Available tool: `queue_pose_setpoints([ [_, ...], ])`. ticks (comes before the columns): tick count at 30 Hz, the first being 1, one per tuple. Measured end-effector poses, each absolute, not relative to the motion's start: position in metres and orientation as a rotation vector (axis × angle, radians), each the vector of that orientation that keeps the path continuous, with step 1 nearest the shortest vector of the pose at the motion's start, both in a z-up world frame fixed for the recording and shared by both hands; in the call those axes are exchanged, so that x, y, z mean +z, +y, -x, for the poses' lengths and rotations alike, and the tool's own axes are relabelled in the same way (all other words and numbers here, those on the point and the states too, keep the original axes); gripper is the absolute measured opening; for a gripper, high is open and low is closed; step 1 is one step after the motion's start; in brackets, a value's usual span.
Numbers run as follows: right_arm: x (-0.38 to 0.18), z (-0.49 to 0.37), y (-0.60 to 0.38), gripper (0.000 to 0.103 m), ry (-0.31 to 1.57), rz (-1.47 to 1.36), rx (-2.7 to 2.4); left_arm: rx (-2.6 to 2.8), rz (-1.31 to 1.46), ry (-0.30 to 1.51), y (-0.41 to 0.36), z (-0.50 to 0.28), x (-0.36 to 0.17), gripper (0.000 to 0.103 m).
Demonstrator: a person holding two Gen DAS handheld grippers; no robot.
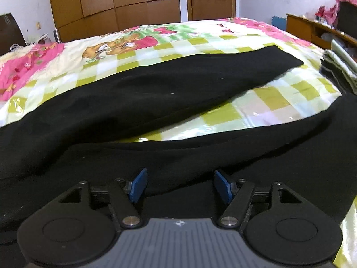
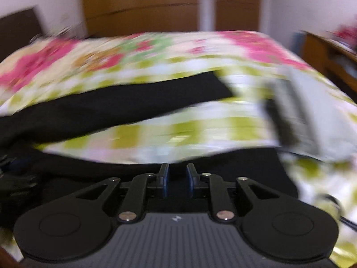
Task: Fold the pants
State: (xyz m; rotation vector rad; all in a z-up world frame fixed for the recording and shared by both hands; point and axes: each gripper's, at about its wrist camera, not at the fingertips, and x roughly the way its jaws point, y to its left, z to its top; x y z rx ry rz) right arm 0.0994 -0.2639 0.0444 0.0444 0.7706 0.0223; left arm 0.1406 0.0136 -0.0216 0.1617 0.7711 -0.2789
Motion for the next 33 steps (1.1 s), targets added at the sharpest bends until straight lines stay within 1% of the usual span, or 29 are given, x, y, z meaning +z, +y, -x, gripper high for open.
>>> queue_pose_setpoints([
  [4,0.044,-0.153,-0.202,0.019,0.794,0.062,0.239,-0.340,-0.108,0.747,0.052,-0.142,0.002,0.078],
  [6,0.047,-0.184,-0.173,0.026,0.784,0.137,0.352,-0.321,-0.127,0.711,0.082,-0.147,0.017,0.079],
  [8,0.050,-0.223,-0.140,0.037,0.755,0.249,0.465,-0.267,-0.147,0.684,0.119,-0.160,0.028,0.083],
  [11,0.049,-0.279,-0.095,0.042,0.737,0.382,0.581,-0.124,-0.168,0.691,0.186,-0.194,0.035,0.085],
  [13,0.045,-0.313,-0.069,0.043,0.731,0.438,0.612,-0.025,-0.138,0.719,0.234,-0.218,0.034,0.085],
  [15,0.037,-0.343,-0.047,0.047,0.726,0.504,0.644,0.064,-0.068,0.738,0.281,-0.243,0.034,0.085],
  [17,0.025,-0.368,-0.029,0.052,0.746,0.569,0.678,0.121,-0.029,0.749,0.311,-0.263,0.030,0.085],
  [20,0.007,-0.391,-0.015,0.053,0.781,0.656,0.691,0.132,-0.010,0.793,0.330,-0.287,0.018,0.085],
  [25,-0.014,-0.409,-0.008,0.055,0.850,0.682,0.724,0.148,0.028,0.872,0.341,-0.306,-0.006,0.085],
  [26,-0.016,-0.410,-0.009,0.054,0.852,0.678,0.723,0.152,0.033,0.890,0.342,-0.309,-0.010,0.085],
  [28,-0.017,-0.412,-0.010,0.050,0.863,0.653,0.715,0.164,0.013,0.909,0.337,-0.313,-0.015,0.084],
  [29,-0.016,-0.413,-0.009,0.047,0.870,0.642,0.711,0.172,0.008,0.914,0.335,-0.314,-0.015,0.076],
  [30,-0.015,-0.414,-0.009,0.040,0.878,0.633,0.719,0.179,0.013,0.919,0.334,-0.316,-0.013,0.067],
  [31,-0.014,-0.413,-0.008,0.020,0.882,0.631,0.726,0.177,0.028,0.922,0.334,-0.318,-0.010,0.048],
  [32,-0.014,-0.412,-0.005,0.009,0.888,0.638,0.720,0.180,0.039,0.924,0.334,-0.320,-0.008,0.032],
  [33,-0.014,-0.409,-0.003,0.008,0.884,0.654,0.707,0.186,0.033,0.927,0.332,-0.321,-0.006,0.028],
])
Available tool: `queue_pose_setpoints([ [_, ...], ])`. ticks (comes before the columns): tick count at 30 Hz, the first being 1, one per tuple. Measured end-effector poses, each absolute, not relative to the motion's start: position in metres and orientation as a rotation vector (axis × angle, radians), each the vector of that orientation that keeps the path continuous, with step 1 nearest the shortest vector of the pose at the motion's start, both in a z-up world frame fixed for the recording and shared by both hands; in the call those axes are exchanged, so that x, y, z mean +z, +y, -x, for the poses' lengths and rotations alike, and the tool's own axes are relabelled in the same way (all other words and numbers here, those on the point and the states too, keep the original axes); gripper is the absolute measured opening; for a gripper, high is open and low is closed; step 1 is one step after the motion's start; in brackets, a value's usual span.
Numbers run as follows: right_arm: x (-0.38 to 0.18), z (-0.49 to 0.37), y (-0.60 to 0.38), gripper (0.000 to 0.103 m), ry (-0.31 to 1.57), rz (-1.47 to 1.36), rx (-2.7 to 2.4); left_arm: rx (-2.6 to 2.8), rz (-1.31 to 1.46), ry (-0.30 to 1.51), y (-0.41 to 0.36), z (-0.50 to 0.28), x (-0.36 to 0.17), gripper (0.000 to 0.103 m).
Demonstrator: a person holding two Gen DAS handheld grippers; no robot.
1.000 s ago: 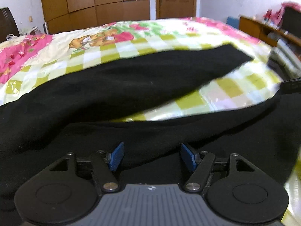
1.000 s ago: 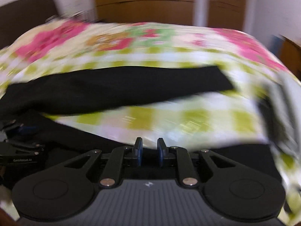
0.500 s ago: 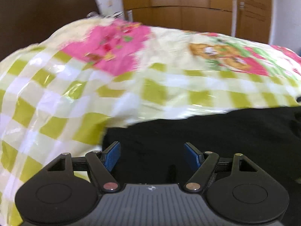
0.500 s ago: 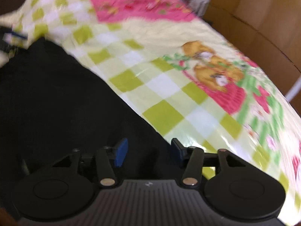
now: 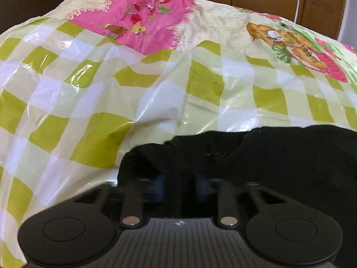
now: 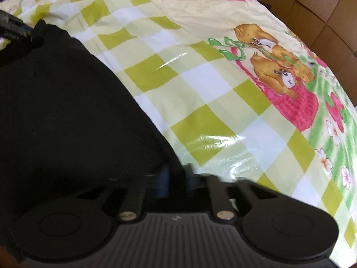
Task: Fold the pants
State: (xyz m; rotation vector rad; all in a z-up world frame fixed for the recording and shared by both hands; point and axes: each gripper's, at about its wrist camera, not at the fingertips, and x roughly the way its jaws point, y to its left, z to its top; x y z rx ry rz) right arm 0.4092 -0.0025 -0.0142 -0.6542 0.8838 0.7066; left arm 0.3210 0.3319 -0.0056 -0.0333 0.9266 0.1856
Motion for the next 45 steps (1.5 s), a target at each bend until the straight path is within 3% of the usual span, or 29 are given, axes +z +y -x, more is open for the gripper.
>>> queue_pose_setpoints([
  [6,0.009,-0.389,-0.009,0.003,0.804,0.606,0.664,0.202,-0.030,0.854,0.320,-0.305,0.014,0.026],
  [10,0.056,-0.356,-0.024,0.003,0.716,0.525,0.663,0.177,0.039,0.752,0.327,-0.277,0.045,0.026],
  [18,0.132,-0.210,-0.072,0.003,0.578,0.438,0.742,0.111,0.144,0.528,0.328,-0.140,0.098,0.027],
  [28,0.025,-0.080,-0.046,0.004,0.803,0.620,0.814,0.132,0.241,0.691,0.322,-0.026,0.000,0.042],
  [31,0.008,-0.070,-0.038,0.008,0.780,0.728,0.782,0.135,0.194,0.700,0.315,-0.010,-0.005,0.052],
  [34,0.016,-0.059,-0.027,0.014,0.720,0.791,0.781,0.130,0.154,0.703,0.316,0.000,-0.001,0.054],
  [40,0.023,-0.048,0.002,0.015,0.631,0.869,0.831,0.148,0.107,0.646,0.323,0.018,0.017,0.062],
  [45,0.020,-0.051,0.049,0.018,0.529,0.860,0.915,0.109,-0.012,0.654,0.306,0.002,0.013,0.076],
])
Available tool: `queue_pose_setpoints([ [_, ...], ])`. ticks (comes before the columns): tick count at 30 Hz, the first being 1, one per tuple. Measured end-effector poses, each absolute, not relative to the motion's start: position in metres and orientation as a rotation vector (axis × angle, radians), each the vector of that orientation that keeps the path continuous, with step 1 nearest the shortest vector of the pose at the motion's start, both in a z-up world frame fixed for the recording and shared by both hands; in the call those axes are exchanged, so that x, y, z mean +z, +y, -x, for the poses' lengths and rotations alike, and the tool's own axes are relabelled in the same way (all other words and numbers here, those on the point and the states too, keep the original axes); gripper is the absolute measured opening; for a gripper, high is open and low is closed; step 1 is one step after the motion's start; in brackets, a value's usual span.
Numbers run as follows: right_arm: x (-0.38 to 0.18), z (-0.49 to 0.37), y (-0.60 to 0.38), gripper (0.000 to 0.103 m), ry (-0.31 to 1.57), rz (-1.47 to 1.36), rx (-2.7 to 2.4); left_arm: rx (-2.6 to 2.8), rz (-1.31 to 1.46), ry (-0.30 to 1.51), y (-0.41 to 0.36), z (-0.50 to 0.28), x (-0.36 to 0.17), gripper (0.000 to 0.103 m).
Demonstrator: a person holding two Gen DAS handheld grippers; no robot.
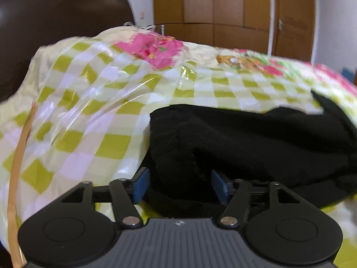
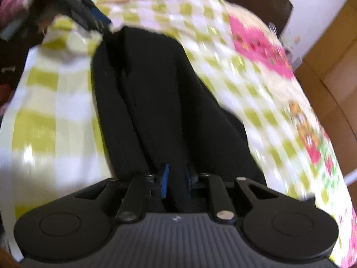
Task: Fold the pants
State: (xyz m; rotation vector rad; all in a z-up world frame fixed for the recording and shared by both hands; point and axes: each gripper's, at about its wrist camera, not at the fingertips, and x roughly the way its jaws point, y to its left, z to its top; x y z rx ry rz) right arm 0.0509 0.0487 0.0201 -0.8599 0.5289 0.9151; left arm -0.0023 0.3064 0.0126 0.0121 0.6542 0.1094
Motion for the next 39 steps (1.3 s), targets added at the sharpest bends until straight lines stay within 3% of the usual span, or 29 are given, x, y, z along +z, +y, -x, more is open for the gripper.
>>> queue_pose_setpoints([
  [2,0.016,-0.054,0.075,0.026,0.493,0.849,0.952,0.124,-0.068,0.667,0.304,-0.009,0.005,0.076],
  [4,0.014,-0.055,0.097,0.027,0.481,0.812,0.991,0.124,-0.076,0.677,0.309,-0.020,0.003,0.075],
  [10,0.001,-0.059,0.171,0.035,0.436,0.802,1.051,0.087,-0.204,0.661,0.308,-0.035,0.014,0.048],
  [12,-0.008,-0.058,0.185,0.028,0.427,0.830,1.030,0.068,-0.225,0.644,0.307,-0.039,0.019,0.041],
  [13,-0.010,-0.061,0.192,0.002,0.440,0.834,1.013,0.068,-0.239,0.634,0.306,-0.040,0.022,0.039],
  [16,0.009,-0.067,0.187,0.003,0.469,0.767,1.000,0.079,-0.322,0.569,0.306,-0.036,0.037,0.032],
  [21,0.056,-0.045,0.164,0.003,0.394,0.676,1.022,0.087,-0.357,0.474,0.311,-0.012,0.047,0.033],
  [29,-0.023,-0.013,0.192,0.009,0.527,0.781,1.060,0.211,-0.439,0.641,0.305,0.022,-0.025,0.037],
  [39,-0.012,-0.010,0.193,0.022,0.558,0.711,1.083,0.220,-0.222,0.525,0.298,0.046,0.010,0.037],
])
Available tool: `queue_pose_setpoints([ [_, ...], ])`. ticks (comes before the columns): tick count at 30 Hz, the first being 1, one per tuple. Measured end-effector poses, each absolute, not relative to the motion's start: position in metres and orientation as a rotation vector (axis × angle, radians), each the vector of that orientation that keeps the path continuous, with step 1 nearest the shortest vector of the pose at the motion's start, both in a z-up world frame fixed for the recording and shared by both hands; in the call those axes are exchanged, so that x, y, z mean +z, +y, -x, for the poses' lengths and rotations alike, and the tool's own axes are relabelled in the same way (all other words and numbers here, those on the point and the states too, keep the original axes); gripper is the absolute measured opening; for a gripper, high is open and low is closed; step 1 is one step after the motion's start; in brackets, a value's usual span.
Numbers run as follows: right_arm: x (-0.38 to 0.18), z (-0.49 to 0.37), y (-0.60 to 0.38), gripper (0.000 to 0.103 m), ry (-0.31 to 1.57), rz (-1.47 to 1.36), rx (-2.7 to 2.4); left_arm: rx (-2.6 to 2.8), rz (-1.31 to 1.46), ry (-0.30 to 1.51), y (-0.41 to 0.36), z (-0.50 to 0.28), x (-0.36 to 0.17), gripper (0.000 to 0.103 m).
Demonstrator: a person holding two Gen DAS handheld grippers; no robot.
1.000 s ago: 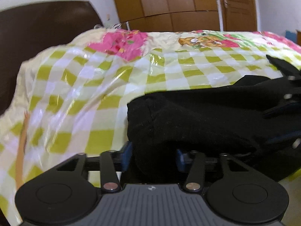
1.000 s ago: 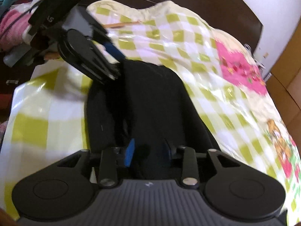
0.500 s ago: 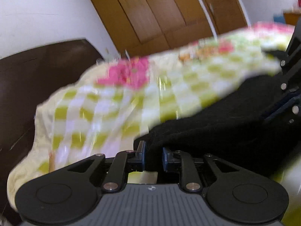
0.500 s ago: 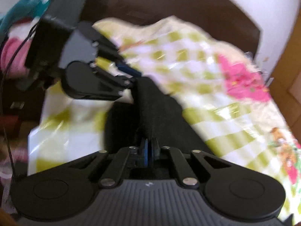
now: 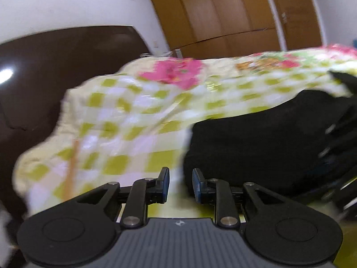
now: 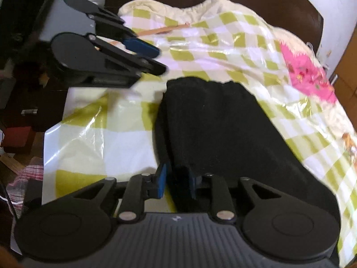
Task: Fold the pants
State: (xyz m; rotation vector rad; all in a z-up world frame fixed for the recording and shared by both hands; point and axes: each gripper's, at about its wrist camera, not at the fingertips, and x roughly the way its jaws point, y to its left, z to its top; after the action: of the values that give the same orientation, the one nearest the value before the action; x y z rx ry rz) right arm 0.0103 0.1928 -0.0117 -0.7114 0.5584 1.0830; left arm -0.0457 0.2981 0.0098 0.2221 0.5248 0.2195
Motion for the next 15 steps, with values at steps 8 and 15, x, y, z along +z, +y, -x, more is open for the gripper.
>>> queue_pose_setpoints([
  [8,0.020,-0.048,0.102,0.021,0.652,0.593,0.895,0.118,-0.308,0.686,0.259,0.017,-0.025,0.036],
  [15,0.044,-0.155,-0.017,0.035,0.741,0.418,0.457,0.009,-0.255,0.602,0.208,0.002,0.029,0.038],
])
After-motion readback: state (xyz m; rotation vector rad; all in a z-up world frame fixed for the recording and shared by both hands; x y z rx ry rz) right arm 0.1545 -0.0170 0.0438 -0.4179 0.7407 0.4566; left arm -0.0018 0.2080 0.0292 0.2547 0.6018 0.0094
